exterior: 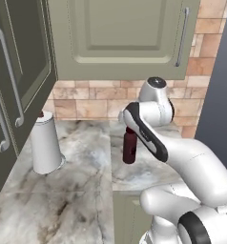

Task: Place the drinks on the dining counter in a tight cluster.

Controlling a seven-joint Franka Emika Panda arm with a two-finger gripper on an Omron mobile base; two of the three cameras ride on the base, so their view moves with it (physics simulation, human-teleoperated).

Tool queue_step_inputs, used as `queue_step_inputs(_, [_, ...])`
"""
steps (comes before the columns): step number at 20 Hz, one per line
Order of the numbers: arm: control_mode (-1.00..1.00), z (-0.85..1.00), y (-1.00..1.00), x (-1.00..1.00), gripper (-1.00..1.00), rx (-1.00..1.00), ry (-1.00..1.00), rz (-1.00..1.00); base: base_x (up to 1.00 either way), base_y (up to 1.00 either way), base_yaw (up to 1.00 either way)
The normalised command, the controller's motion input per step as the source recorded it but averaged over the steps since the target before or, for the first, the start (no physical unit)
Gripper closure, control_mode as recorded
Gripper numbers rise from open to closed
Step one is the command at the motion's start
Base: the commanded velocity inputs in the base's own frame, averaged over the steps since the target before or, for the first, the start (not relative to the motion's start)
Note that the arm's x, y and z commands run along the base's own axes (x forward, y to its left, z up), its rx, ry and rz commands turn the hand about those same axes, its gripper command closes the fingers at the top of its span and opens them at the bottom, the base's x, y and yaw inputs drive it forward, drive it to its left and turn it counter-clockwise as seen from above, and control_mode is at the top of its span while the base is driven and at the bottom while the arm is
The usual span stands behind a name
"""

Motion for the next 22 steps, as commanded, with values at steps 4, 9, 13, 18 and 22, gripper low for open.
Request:
queue_step_inputs(4, [-1.0, -0.09, 0.0, 0.12, -1.0, -0.01, 0.0, 0.0, 0.0, 0.0, 0.0])
queue_step_inputs(9, [-1.0, -0.15, 0.0, 0.11, -1.0, 0.0, 0.04, 0.0, 0.0, 0.0, 0.0])
queue_step_inputs(13, [-1.0, -0.13, 0.0, 0.06, -1.0, 0.0, 0.08, 0.0, 0.0, 0.0, 0.0])
queue_step_inputs(18, [-1.0, -0.14, 0.0, 0.02, -1.0, 0.0, 0.07, 0.0, 0.0, 0.0, 0.0])
queue_step_inputs(22, [-1.0, -0.07, 0.0, 0.18, -1.0, 0.0, 0.01, 0.0, 0.0, 0.0, 0.0])
